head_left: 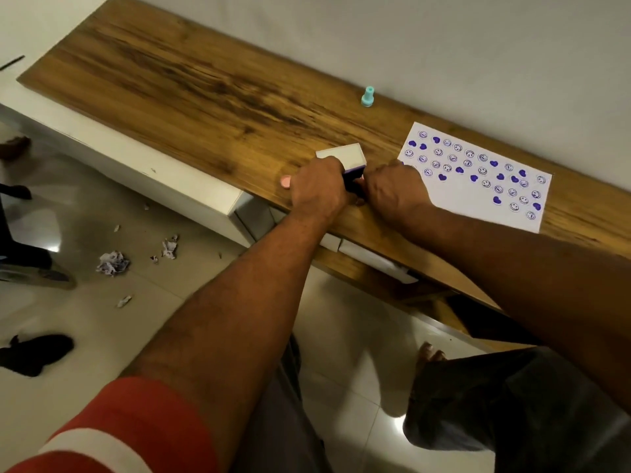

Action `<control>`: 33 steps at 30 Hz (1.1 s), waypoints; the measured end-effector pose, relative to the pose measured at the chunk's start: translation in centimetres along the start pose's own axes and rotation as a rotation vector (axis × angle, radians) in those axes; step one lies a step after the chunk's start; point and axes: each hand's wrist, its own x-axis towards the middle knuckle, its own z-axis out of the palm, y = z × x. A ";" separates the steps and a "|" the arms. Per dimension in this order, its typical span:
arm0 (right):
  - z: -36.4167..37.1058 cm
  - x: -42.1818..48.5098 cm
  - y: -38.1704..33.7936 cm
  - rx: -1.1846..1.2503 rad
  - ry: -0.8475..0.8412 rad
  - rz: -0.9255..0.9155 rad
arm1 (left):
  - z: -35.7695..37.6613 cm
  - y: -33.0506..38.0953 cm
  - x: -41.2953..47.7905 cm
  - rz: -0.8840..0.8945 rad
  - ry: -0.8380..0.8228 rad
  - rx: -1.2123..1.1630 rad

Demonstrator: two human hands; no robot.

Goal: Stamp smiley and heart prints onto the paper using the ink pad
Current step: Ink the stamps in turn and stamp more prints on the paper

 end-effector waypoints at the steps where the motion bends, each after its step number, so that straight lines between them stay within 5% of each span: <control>1: 0.2 -0.1 -0.1 0.009 0.010 0.001 | 0.1 -0.1 0.0 0.002 0.013 0.001; 15: -0.2 0.0 1.6 0.235 -0.006 -0.006 | -0.2 0.0 -0.3 0.127 0.057 0.083; 21: -0.3 -3.0 7.9 0.501 0.282 0.226 | -0.4 1.0 -1.4 0.299 0.193 0.162; 28: 4.5 -6.9 17.1 0.524 0.134 0.398 | 2.8 8.3 -4.2 0.607 0.185 0.126; 33: 6.2 -6.6 17.5 0.546 0.104 0.399 | 5.7 11.9 -4.5 0.608 0.154 0.139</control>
